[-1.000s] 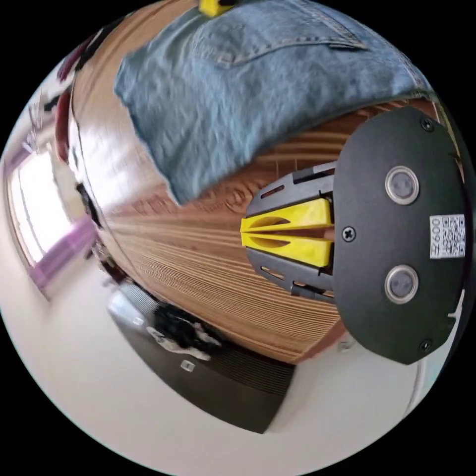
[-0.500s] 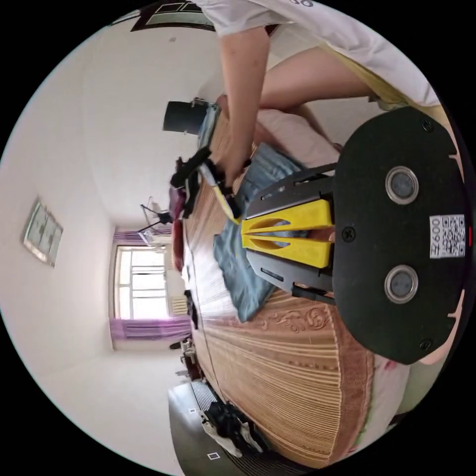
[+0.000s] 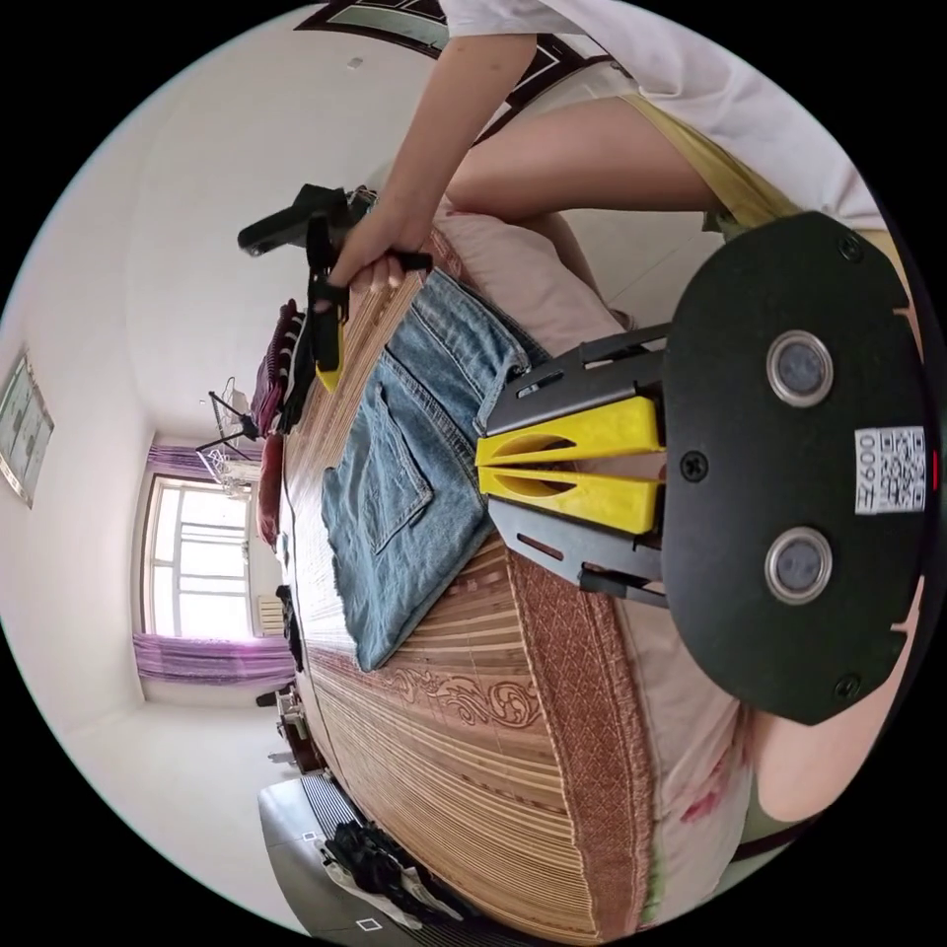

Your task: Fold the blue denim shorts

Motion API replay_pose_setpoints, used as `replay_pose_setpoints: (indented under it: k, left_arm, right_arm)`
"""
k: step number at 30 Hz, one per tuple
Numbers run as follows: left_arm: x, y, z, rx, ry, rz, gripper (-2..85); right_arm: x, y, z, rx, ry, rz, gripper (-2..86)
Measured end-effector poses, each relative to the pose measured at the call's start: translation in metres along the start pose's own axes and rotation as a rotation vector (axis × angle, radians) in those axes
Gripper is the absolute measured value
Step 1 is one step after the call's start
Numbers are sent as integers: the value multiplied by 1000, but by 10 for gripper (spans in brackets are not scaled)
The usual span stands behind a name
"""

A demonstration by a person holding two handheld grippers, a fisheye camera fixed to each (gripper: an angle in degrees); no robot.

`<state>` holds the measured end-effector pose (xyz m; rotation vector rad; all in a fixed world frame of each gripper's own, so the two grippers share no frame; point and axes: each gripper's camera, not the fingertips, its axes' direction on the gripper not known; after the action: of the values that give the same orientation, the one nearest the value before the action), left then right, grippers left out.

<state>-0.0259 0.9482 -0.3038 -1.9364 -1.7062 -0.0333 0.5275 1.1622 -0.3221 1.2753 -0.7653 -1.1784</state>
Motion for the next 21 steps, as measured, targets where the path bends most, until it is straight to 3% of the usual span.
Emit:
replay_pose_setpoints:
  k: [4, 6, 9, 19, 21]
  left_arm:
    - [-26, 23, -8, 28, 1, -34, 2]
    - [-39, 38, -11, 39, -9, -33, 2]
    - [-59, 60, -13, 59, -5, -60, 3]
    - [-107, 134, -5, 83, -11, -71, 15]
    - [-115, 130, -2, -27, 18, -7, 32]
  right_arm:
    - [18, -4, -31, -262, -193, 216, 19]
    - [23, -6, -40, -308, -214, 282, 77]
    - [25, -18, -51, -323, -310, 353, 96]
    - [38, -72, -95, -273, -466, 446, 2]
    - [35, -79, -109, -247, -473, 474, -3]
